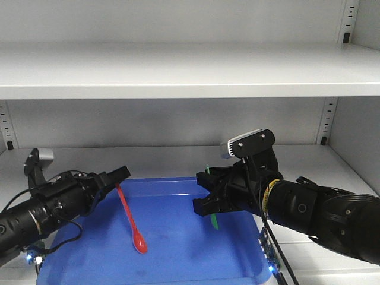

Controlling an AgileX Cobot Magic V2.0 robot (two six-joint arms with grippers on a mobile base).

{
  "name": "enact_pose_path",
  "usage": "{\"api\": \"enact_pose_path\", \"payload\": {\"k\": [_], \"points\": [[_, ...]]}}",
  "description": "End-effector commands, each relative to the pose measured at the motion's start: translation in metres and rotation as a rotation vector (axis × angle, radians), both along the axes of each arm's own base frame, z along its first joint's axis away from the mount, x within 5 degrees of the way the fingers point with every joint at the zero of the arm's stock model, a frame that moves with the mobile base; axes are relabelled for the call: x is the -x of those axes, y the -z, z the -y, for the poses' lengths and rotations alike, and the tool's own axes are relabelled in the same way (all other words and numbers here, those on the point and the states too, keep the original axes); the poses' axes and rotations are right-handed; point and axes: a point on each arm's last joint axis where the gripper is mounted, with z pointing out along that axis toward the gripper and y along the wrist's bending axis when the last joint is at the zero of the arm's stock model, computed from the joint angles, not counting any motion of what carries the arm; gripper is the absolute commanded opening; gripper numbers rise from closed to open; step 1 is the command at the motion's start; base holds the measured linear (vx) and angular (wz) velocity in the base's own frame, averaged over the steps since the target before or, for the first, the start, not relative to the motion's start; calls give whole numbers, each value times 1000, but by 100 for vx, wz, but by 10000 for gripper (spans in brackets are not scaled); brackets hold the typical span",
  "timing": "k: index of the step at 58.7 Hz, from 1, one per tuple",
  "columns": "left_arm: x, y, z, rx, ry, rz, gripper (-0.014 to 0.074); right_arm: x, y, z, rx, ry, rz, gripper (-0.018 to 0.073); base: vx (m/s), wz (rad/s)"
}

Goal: Sort red and green spoons into left cabinet
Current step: 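Lower both spoons into the blue tray and open both grippers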

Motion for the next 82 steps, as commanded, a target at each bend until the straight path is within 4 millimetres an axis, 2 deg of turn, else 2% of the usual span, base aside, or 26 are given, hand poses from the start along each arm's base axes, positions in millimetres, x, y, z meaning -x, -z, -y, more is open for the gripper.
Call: {"api": "enact_pose_path", "payload": {"k": [1, 6, 12, 19, 24, 29, 36, 43, 51, 61, 82], "points": [[3, -29, 2, 64, 23, 117, 433, 3, -28, 4, -54, 34, 46, 257, 0, 0], [3, -28, 2, 29, 20, 148, 560, 2, -26, 6, -57, 63, 23, 352, 0, 0], [3, -29, 2, -33, 19, 210, 657, 2, -26, 6, -69, 67, 14, 474, 0, 0], [4, -31, 3, -107, 23, 305, 685, 3, -29, 6, -67, 65, 23, 589, 0, 0], [7, -36, 4, -134, 41, 392, 681, 6, -35, 8, -72, 64, 37, 625, 0, 0], [12, -41, 7, -183, 74, 489, 671, 10, -42, 9, -80, 63, 56, 625, 0, 0], [18, -45, 9, -342, 102, 610, 645, 13, -47, 10, -75, 59, 75, 608, 0, 0], [20, -47, 7, -446, 81, 641, 599, 12, -46, 10, -73, 60, 74, 575, 0, 0], [20, -50, 6, -402, 70, 627, 556, 12, -46, 10, -73, 60, 74, 540, 0, 0], [15, -59, -1, -166, -21, 517, 533, 12, -46, 10, -73, 59, 74, 503, 0, 0], [14, -58, -2, -152, -35, 495, 533, 12, -46, 10, -73, 59, 74, 463, 0, 0]]}}
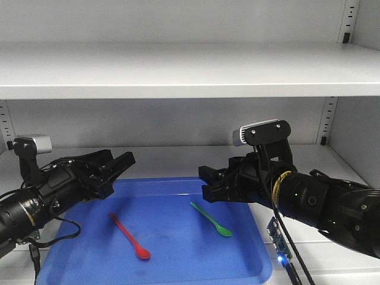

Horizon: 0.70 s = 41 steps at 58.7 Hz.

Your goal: Sort red and green spoons into left cabinet

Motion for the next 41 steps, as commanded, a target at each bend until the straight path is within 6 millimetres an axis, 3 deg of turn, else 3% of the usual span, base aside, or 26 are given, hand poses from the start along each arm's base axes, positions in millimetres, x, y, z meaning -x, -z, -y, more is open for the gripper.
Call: {"api": "enact_pose_path", "payload": {"k": [1, 24, 32, 41], "points": [[6, -32, -1, 91, 12, 106, 533, 7, -29, 0, -44, -30, 86, 461, 0, 0], [3, -26, -3, 122, 27, 118, 533, 7, -29, 0, -44, -30, 86, 459, 0, 0], [17, -12, 1, 128, 55, 80, 533, 7, -29, 0, -44, -30, 86, 459, 0, 0], [47, 0, -5, 110, -3, -22, 533, 7, -29, 0, -44, -30, 86, 459, 0, 0]]}}
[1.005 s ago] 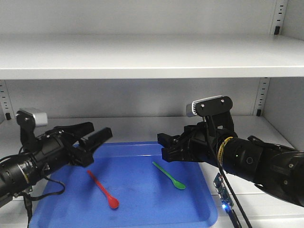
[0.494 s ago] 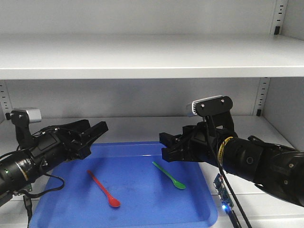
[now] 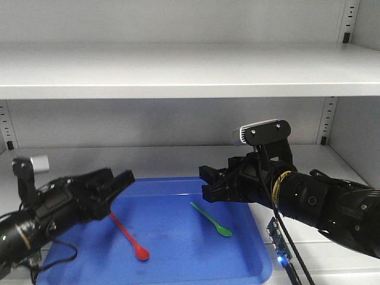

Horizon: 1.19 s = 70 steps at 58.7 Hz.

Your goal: Sort red and green spoons into left cabinet

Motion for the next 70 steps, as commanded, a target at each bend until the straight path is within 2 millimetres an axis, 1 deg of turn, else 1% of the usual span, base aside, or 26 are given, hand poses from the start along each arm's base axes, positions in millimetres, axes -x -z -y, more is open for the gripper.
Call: {"api": "enact_pose_path", "payload": {"k": [1, 7, 15, 26, 31, 35, 37, 40, 42, 45, 50, 55, 62, 63, 64, 66, 70], "points": [[22, -23, -5, 89, -36, 41, 533, 7, -29, 0, -44, -30, 86, 459, 0, 0], [45, -24, -14, 77, -90, 4, 525, 6, -28, 0, -43, -28, 85, 459, 0, 0], [72, -36, -28, 24, -187, -30, 462, 7, -29, 0, -44, -30, 86, 459, 0, 0], [105, -54, -49, -47, -342, -83, 307, 7, -29, 0, -44, -30, 86, 459, 0, 0], [120, -54, -59, 7, -412, -124, 211, 7, -29, 0, -44, -30, 86, 459, 0, 0], [134, -44, -67, 56, -472, -164, 120, 7, -29, 0, -44, -30, 86, 459, 0, 0], [142, -38, -71, 48, -494, -159, 78, 7, -29, 0, -44, -30, 86, 459, 0, 0], [154, -27, -76, -19, -521, -123, 13, 7, -29, 0, -44, -30, 86, 459, 0, 0], [163, -21, -79, -67, -534, -96, -10, 7, -29, 0, -44, -30, 86, 459, 0, 0], [174, -13, -83, -144, -547, -47, -9, 7, -29, 0, -44, -30, 86, 459, 0, 0], [193, -3, -87, -321, -553, 80, -8, 7, -29, 0, -44, -30, 86, 459, 0, 0], [211, 8, -91, -417, -573, 173, -6, 7, -29, 0, -44, -30, 86, 459, 0, 0], [227, 26, -99, -411, -635, 202, -6, 7, -29, 0, -44, -30, 86, 459, 0, 1], [238, 46, -105, -359, -694, 190, -6, 7, -29, 0, -44, -30, 86, 459, 0, 0], [240, 51, -106, -341, -702, 189, -6, 7, -29, 0, -44, -30, 86, 459, 0, 0], [244, 55, -107, -311, -716, 189, -6, 7, -29, 0, -44, -30, 86, 459, 0, 0], [250, 57, -107, -307, -717, 157, -6, 7, -29, 0, -45, -31, 87, 459, 0, 0]]}}
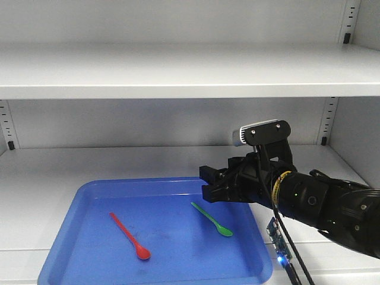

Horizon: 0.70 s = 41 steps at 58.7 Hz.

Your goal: Sort red and green spoons into left cabinet

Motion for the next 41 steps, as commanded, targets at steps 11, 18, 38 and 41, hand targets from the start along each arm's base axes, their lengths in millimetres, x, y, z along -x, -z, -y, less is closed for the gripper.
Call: {"api": "enact_pose_path", "payload": {"k": [11, 18, 38, 41], "points": [[11, 1, -3, 11, -41, 34, -6, 6, -28, -1, -44, -32, 84, 459, 0, 0], [11, 2, -3, 14, -41, 33, -6, 5, -26, -1, -42, -30, 80, 459, 0, 0], [11, 2, -3, 12, -41, 29, -6, 4, -24, -1, -39, -29, 74, 459, 0, 0], [11, 2, -3, 12, -41, 29, -6, 4, -24, -1, -39, -29, 73, 459, 0, 0]]}}
